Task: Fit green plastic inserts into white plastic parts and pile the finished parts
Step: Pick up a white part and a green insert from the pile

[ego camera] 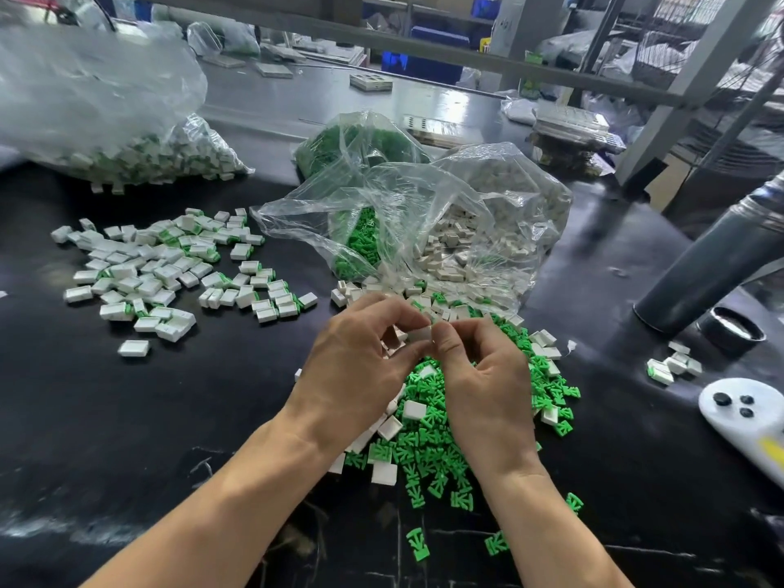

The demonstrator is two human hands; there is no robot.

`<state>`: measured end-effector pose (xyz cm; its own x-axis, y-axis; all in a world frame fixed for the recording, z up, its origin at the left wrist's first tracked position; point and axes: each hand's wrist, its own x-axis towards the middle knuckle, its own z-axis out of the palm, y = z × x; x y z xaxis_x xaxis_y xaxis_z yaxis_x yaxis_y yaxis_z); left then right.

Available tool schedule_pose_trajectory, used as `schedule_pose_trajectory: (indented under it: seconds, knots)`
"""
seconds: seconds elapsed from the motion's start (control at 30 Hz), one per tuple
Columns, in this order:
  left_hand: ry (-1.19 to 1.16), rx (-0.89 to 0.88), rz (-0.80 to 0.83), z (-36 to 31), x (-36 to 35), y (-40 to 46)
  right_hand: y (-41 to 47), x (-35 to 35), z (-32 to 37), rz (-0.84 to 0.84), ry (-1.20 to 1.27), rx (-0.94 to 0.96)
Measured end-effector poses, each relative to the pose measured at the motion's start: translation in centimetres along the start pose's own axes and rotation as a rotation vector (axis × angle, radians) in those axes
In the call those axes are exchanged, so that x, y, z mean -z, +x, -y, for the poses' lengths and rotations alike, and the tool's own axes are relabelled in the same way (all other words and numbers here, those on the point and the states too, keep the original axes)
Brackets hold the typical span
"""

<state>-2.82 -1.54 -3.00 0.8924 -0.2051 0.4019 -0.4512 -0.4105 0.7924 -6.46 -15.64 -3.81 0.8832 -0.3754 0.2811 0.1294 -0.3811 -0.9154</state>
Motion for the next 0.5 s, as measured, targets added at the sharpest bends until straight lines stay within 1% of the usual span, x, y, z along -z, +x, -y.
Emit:
schedule_pose_trajectory:
  seconds: [0.13, 0.2, 0.27, 0.4, 0.5]
  knots:
    - [0.114, -0.041, 0.019, 0.2, 0.5, 0.2, 0.1, 0.0, 0.0, 0.01, -0.001, -0.048]
    - [0.191, -0.031, 0.026, 0.8, 1.3, 0.4, 0.3, 0.3, -0.1, -0.003, 0.019, -0.063]
    - [0.268, 0.021, 0.006, 1.8, 2.5, 1.0, 0.6, 0.7, -0.2, -0.038, 0.021, -0.073]
    - [0.481, 0.196, -0.047, 4.3, 4.6, 2.2, 0.9, 1.2, -0.2, -0.065, 0.016, -0.096]
    - [0.439, 0.258, -0.027, 5.3, 4.8, 2.7, 0.7, 1.2, -0.2, -0.055, 0.008, -0.066]
